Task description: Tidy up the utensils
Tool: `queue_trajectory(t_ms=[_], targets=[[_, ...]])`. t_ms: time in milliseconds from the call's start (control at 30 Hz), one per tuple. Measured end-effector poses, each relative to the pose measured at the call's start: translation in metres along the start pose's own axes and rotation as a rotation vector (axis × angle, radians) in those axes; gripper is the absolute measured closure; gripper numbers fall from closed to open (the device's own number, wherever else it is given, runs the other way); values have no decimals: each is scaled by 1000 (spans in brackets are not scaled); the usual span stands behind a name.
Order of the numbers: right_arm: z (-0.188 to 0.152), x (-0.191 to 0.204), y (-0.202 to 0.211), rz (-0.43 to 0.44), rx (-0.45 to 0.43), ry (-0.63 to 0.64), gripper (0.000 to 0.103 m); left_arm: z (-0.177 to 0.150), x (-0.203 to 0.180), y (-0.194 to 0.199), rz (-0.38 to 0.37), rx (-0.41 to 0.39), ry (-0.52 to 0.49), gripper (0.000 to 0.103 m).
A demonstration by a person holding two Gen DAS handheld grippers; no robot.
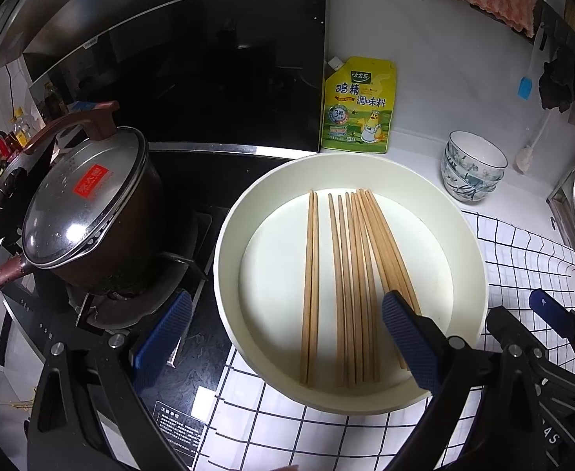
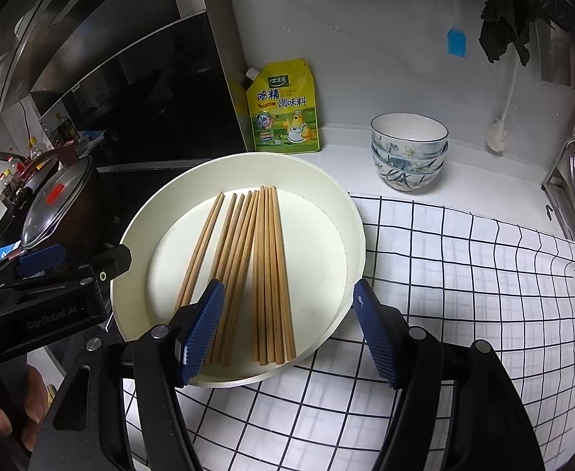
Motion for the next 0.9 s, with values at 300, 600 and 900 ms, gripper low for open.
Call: queue_trajectory(t_ms=[300,600,900], targets=[[-2,0,2,1,-2,1,38,-3,2,3,1,4,10,7],[-4,2,4,2,-3,-2,38,-5,1,5,-8,5,10,7],[-4,1,3,3,-4,-1,38,-7,3,7,2,4,12,7]])
Point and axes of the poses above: each gripper's, at about its wrist camera, not at the fingertips, and y roughly against the way its jaws point, x to its left, z to its top, the point moved 7 cm from there along -y, roughly the way its jaws point, and after that the axes turned 10 degrees about y, right-handed, at the moved point
